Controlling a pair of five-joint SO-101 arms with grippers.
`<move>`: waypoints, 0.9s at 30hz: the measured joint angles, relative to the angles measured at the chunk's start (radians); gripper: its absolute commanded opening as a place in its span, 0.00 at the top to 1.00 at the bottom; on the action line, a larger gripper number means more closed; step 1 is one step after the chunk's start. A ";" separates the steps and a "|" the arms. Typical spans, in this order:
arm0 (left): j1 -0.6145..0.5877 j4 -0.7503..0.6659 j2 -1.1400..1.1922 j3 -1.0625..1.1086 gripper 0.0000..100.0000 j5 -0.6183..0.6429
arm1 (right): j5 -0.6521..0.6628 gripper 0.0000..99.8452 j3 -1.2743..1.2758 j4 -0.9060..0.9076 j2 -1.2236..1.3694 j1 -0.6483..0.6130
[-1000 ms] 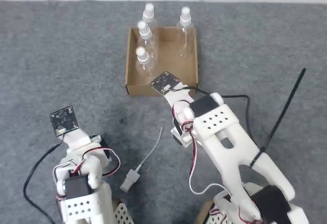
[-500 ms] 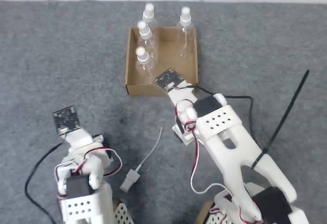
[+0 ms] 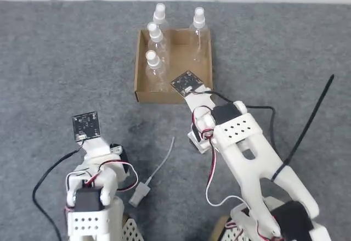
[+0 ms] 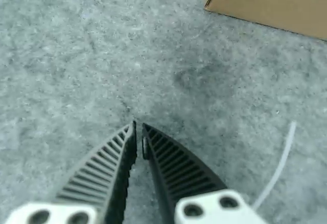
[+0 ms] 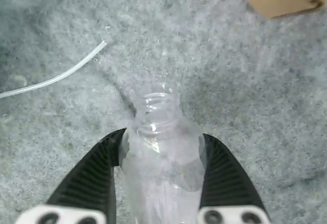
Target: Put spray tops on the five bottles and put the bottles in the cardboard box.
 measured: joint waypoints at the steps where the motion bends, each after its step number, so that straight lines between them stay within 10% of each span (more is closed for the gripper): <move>1: 0.000 0.000 0.000 0.000 0.99 0.000 | 0.000 0.96 0.002 -0.003 0.000 0.000; 27: 0.091 0.058 0.000 -0.126 0.99 -0.072 | 0.000 0.96 0.002 -0.009 0.000 0.008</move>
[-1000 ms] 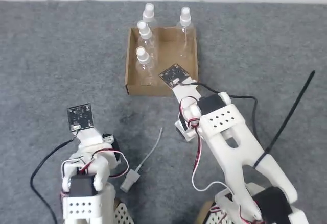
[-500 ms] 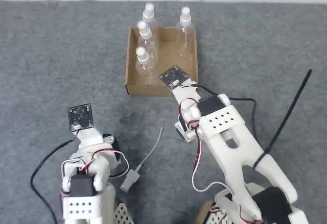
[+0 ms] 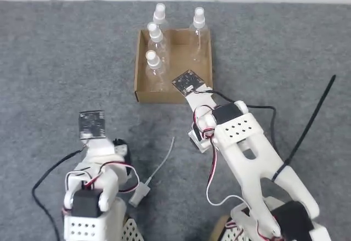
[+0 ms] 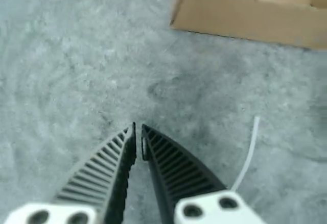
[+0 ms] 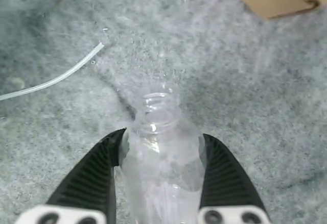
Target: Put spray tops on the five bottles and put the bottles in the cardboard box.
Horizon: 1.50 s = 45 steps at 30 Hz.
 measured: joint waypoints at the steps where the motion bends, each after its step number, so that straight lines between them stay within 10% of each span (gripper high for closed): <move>1: 0.014 0.000 0.000 -0.002 0.99 -0.068 | 0.000 0.96 0.000 0.000 0.000 0.000; 7: 0.048 0.000 0.000 -0.006 0.99 -0.494 | 0.000 0.96 0.000 -0.026 0.000 0.041; 30: 0.092 -0.032 0.407 -0.198 0.79 -0.534 | 0.000 0.96 0.000 -0.046 0.000 0.068; 45: 0.201 -0.043 0.710 -0.304 0.85 -0.534 | 0.000 0.96 0.000 -0.055 0.000 0.068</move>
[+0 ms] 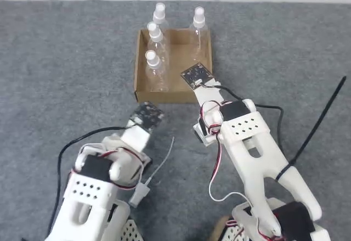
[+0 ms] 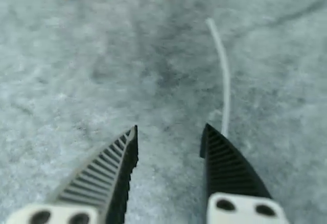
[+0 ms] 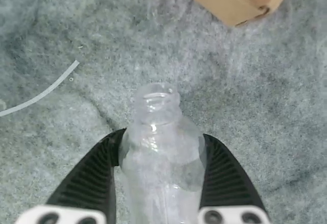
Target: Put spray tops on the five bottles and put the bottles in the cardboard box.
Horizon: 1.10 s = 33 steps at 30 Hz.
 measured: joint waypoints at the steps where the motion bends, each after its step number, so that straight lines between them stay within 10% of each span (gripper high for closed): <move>1: 0.023 0.000 0.012 -0.006 0.85 0.003 | 0.000 0.96 0.000 0.000 0.000 0.000; 16: 0.267 -0.063 0.316 -0.064 0.85 0.087 | 0.000 0.96 0.000 0.000 0.000 0.000; 33: 0.276 -0.195 0.559 -0.064 0.85 0.104 | -0.002 0.96 0.002 -0.002 0.000 0.009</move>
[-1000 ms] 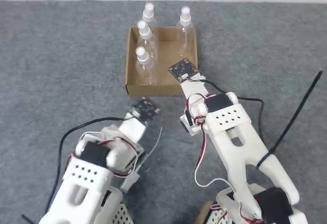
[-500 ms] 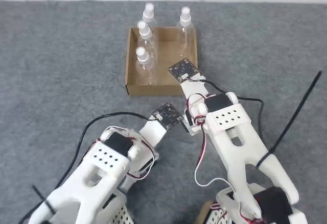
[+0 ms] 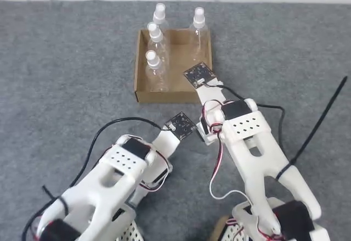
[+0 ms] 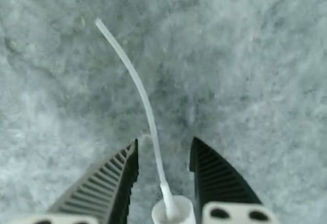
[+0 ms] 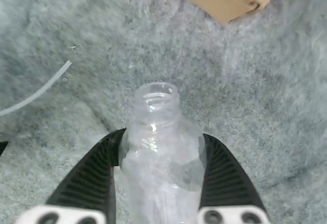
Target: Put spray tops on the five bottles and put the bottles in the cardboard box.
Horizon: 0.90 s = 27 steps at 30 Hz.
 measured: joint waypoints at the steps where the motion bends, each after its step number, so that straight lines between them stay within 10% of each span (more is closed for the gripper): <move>1: 0.000 -0.006 0.020 0.000 0.86 0.000 | 0.000 0.96 0.000 0.000 0.000 0.000; 6: 0.000 -0.009 0.068 -0.011 0.99 0.003 | 0.000 0.96 0.000 0.000 0.000 0.002; 27: -0.233 0.003 -0.054 -0.018 0.99 0.006 | 0.000 0.96 0.000 -0.006 0.000 -0.009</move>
